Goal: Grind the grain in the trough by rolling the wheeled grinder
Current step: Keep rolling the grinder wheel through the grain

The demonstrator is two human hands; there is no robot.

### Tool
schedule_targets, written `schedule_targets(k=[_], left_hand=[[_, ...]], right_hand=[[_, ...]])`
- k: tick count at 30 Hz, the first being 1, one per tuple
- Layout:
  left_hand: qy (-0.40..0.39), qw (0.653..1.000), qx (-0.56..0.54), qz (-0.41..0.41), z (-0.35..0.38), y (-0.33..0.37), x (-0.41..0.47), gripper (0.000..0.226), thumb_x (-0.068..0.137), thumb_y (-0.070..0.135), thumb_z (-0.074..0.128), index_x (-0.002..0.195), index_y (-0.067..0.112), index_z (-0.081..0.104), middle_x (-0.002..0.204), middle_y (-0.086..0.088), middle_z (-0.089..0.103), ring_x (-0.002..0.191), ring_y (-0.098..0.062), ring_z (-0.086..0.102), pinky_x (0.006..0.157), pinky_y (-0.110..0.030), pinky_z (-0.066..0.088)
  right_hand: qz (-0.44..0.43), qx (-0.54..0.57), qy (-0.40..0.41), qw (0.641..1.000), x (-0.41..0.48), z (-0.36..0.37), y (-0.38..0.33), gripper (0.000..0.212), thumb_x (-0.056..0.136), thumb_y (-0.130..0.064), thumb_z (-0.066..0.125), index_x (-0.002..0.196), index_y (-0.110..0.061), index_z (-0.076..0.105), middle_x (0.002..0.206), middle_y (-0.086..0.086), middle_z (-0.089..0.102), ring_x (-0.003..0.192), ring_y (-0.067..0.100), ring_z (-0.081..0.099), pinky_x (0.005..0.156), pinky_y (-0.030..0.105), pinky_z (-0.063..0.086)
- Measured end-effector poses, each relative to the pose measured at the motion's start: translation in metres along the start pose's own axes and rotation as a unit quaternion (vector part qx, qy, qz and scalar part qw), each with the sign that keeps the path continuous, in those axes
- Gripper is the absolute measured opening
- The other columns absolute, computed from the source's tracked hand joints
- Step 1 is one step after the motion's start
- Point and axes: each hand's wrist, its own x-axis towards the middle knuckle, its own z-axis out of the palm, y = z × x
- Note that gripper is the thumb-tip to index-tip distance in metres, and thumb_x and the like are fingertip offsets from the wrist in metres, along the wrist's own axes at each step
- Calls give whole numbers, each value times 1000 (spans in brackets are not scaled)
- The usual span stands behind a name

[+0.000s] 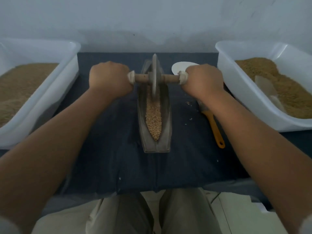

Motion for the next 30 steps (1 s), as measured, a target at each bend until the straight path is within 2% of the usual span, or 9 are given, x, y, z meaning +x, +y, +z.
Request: schedule_targets(k=[4,10,12,15,17,20,24,26,30], left_hand=[[-3,1000,-16,-14,-3,2,-16,33,84,47,50,62,22,49,62,4,50,57,-28,51,57,-30,39],[78,996,-42,12,-5,-11,-102,45,92,57,47,59,29,38,51,14,37,41,-17,34,52,-21,24],[77,997,-27,6,-5,-9,-96,44,90,58,44,56,30,38,49,14,36,39,-11,28,52,-18,20],[32,999,-19,-8,-3,0,-55,41,88,53,46,57,26,43,55,7,43,46,-20,44,53,-25,32],[9,1000,-6,-15,-4,4,-22,34,84,46,51,60,23,44,61,2,44,58,-30,56,60,-33,40],[-13,1000,17,-10,-9,7,0,37,84,49,54,61,20,52,61,0,48,54,-27,48,59,-32,40],[28,999,22,-2,-10,5,-37,42,90,48,55,58,22,46,54,4,45,46,-21,43,53,-25,33],[64,998,9,16,-13,2,-69,47,95,51,52,58,25,39,51,7,40,42,-19,39,52,-22,29],[111,993,-11,26,-10,-4,-90,47,96,52,47,59,26,32,50,9,36,40,-19,34,53,-20,24]], right_hand=[[-16,0,-5,1000,-4,-11,-4,40,86,-25,65,58,-22,36,54,-6,38,48,19,34,49,26,27],[-91,-35,-2,995,-67,-35,1,32,75,-41,68,60,-24,46,49,-6,41,42,21,43,46,26,35],[-78,-36,6,996,-62,-30,0,35,83,-45,65,60,-23,49,50,-6,42,44,21,43,47,25,31],[-33,-21,7,999,-32,-15,-2,47,99,-50,51,63,-20,52,56,-4,44,54,26,45,51,28,25],[-13,5,9,1000,-11,-7,-4,43,96,-39,57,60,-21,40,55,-6,36,52,24,37,51,27,22],[6,8,2,1000,0,-5,-4,40,88,-28,59,59,-20,33,55,-6,33,49,17,29,50,25,20],[-23,3,-20,1000,-30,-6,3,46,96,-54,38,65,-23,52,59,-5,50,58,25,52,52,31,37],[-57,-2,16,998,-51,-12,6,50,93,-62,33,65,-26,52,56,-7,49,49,20,49,48,28,37],[-68,-2,50,996,-63,-15,7,50,93,-61,39,58,-26,44,49,-8,40,42,17,39,45,24,29]])
